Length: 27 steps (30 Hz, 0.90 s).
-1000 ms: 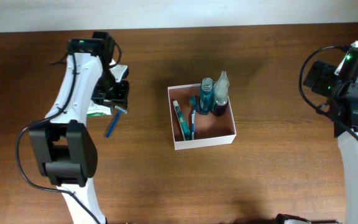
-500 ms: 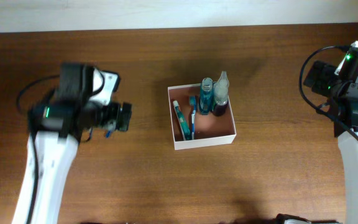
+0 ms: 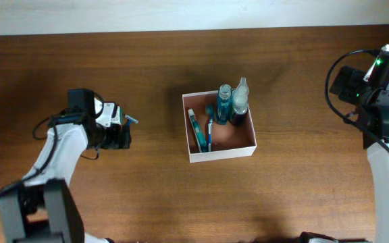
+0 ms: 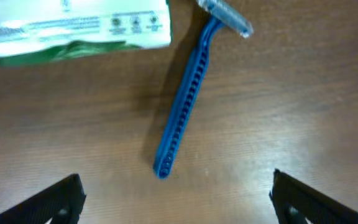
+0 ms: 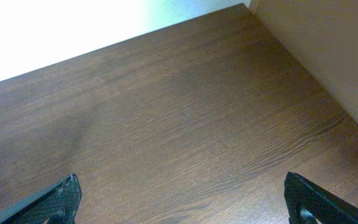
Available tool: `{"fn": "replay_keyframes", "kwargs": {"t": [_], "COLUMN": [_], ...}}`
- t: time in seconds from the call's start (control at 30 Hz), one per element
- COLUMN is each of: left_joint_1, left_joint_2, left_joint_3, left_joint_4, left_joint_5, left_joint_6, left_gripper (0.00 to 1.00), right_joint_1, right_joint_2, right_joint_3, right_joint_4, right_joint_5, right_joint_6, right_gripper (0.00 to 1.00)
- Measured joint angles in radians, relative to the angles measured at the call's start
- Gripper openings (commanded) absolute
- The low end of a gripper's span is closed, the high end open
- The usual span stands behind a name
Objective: Pack container
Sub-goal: 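Move the left gripper over the blue razor, then grasp the razor handle with the left gripper and lift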
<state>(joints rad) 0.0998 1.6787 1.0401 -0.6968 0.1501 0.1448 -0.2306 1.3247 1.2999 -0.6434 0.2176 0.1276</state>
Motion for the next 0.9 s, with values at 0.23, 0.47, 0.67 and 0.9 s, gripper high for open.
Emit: {"fn": "replay_keyframes", "kwargs": {"t": [0.23,0.47,0.67,0.9], "left_joint_1": [-0.053,-0.110,-0.116,-0.116], "left_joint_2": [0.079,0.136,0.152,0.153], "left_joint_3": [-0.001,-0.001,-0.001,-0.001], "left_joint_4": [0.148,0.224,0.224,0.222], "left_joint_5": [0.007,-0.020,-0.050,-0.055], "left_joint_6": [0.069,0.103,0.119,0.122], "left_gripper": [0.94,0.84,0.57,0.22], "right_joint_1": [0.000,0.000,0.000,0.000], "right_joint_2": [0.000,0.000,0.000,0.000], "right_joint_3": [0.000,0.000,0.000,0.000], "right_joint_4": [0.000,0.000,0.000,0.000], "right_joint_5": [0.000,0.000,0.000,0.000], "right_joint_6": [0.000,0.001,0.000,0.000], "right_gripper": [0.99,0.98,0.99,0.99]}}
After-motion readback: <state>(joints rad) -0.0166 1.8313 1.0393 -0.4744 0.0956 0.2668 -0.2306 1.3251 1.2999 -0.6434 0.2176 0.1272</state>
